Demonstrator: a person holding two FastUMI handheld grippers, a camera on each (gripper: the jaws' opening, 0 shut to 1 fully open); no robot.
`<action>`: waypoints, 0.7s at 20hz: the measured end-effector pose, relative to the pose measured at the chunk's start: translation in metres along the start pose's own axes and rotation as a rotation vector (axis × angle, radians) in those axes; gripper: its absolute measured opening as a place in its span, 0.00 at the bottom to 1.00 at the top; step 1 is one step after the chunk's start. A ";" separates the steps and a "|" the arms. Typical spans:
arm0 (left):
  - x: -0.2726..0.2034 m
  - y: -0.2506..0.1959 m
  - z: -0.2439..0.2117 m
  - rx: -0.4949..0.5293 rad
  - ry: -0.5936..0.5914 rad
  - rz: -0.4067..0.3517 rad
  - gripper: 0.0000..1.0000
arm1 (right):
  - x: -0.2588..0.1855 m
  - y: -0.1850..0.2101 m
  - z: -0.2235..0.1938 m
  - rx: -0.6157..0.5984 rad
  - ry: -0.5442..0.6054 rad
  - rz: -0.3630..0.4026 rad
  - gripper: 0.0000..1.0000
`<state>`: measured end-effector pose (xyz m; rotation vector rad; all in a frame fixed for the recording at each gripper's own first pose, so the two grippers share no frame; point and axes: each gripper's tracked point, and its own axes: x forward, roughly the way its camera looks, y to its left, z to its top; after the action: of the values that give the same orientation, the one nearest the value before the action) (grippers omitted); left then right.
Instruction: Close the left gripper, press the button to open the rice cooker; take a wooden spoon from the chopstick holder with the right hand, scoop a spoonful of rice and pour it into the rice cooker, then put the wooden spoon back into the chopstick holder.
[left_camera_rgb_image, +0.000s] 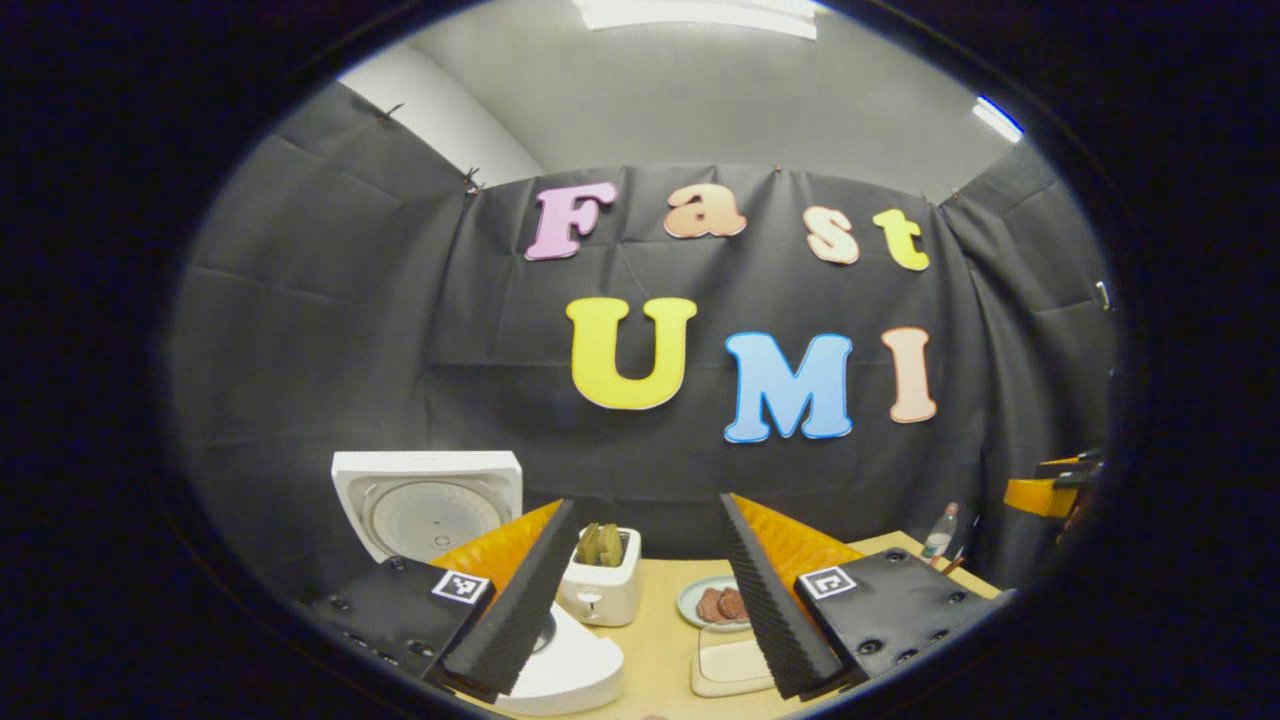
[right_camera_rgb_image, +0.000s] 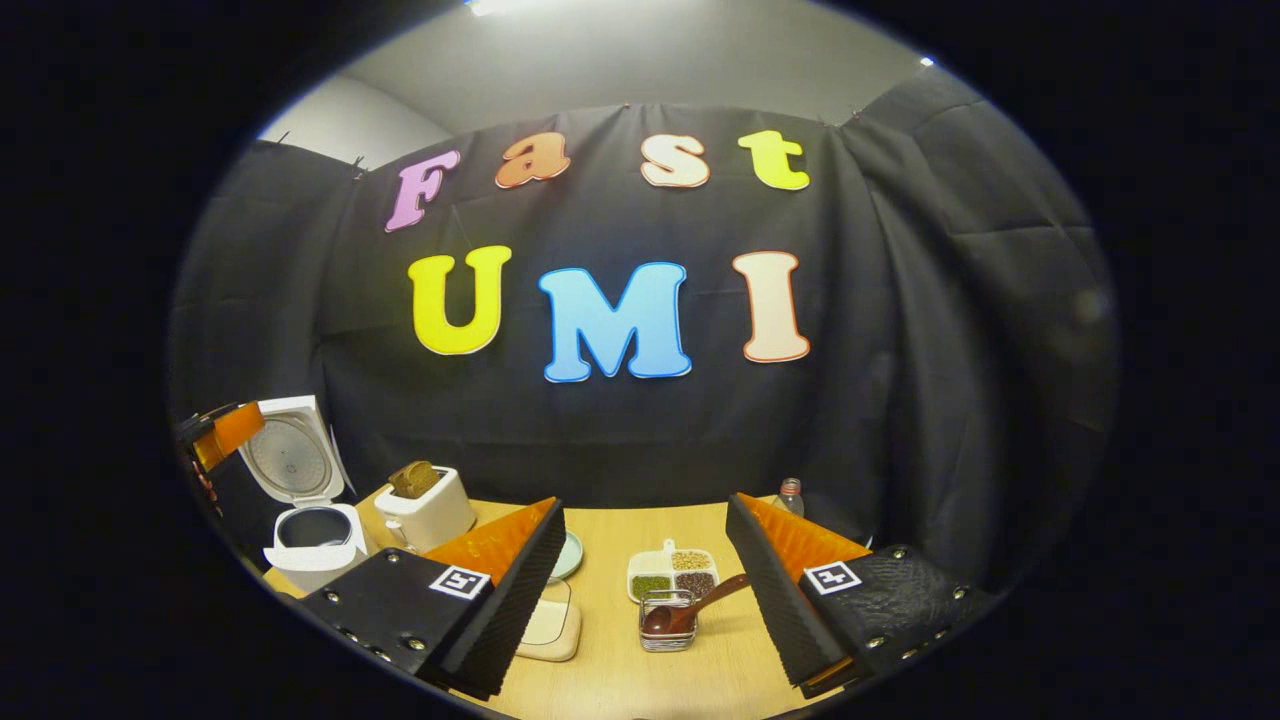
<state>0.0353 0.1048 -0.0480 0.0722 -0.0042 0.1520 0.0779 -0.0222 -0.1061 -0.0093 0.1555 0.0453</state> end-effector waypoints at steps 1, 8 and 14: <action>-0.002 -0.010 0.003 0.021 -0.010 -0.010 0.96 | 0.001 -0.006 -0.006 0.010 0.002 -0.015 0.99; -0.017 -0.057 -0.007 0.070 0.015 -0.099 0.99 | 0.027 -0.052 -0.048 0.078 0.046 -0.088 0.99; -0.019 -0.063 -0.022 0.008 0.055 -0.079 0.98 | 0.067 -0.074 -0.097 0.094 0.117 -0.095 0.99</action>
<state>0.0258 0.0411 -0.0742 0.0756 0.0544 0.0752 0.1326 -0.0945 -0.2124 0.0749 0.2734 -0.0581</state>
